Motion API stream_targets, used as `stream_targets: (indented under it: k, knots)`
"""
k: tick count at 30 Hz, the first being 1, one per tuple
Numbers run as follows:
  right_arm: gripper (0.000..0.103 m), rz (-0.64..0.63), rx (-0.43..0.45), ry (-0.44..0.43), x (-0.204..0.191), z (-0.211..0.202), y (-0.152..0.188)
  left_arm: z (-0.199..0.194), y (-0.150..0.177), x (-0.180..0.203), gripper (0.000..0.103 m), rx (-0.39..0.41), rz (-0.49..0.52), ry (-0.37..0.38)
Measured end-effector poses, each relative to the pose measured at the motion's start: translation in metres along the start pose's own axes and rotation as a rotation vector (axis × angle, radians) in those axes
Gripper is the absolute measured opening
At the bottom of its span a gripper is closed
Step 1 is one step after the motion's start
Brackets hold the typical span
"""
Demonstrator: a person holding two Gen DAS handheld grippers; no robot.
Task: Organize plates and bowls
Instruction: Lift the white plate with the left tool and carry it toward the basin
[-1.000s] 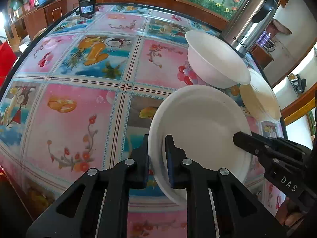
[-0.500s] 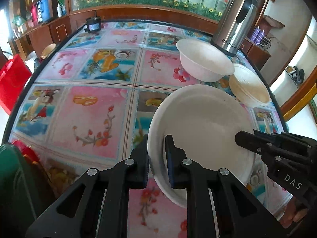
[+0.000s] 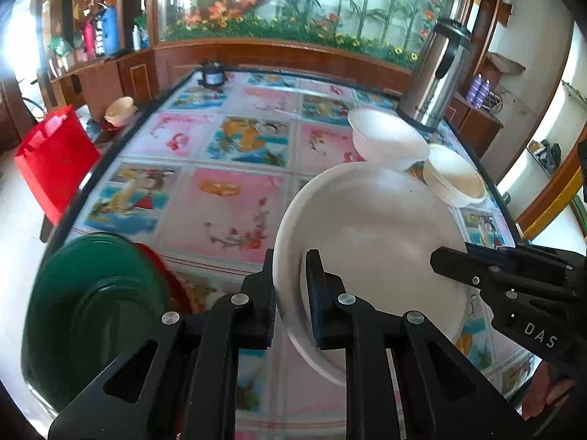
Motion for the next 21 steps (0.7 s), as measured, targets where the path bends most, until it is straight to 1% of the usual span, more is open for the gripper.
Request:
stream_targets:
  k: [6, 12, 21]
  knots:
    - [0.015, -0.043, 0.027, -0.023, -0.027, -0.005, -0.015, -0.028, -0.004, -0.026, 0.014, 0.047, -0.026, -0.009]
    - [0.015, -0.104, 0.059, -0.046, -0.059, -0.008, -0.033, -0.056, -0.012, -0.062, 0.014, 0.097, -0.074, -0.032]
    - [0.015, -0.201, 0.055, -0.12, -0.117, 0.014, -0.059, -0.082, -0.013, -0.125, 0.014, 0.14, -0.156, -0.089]
Point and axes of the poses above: each gripper's, at about its wrist camera, not at the fingertips, and z roughly the way its jaws point, x to its right, y to its underside, the point moved 4 cm from there along z, roughly the way its jaws point, and after that the axes turned 14 degrees about -z, right-handed, at the moved point
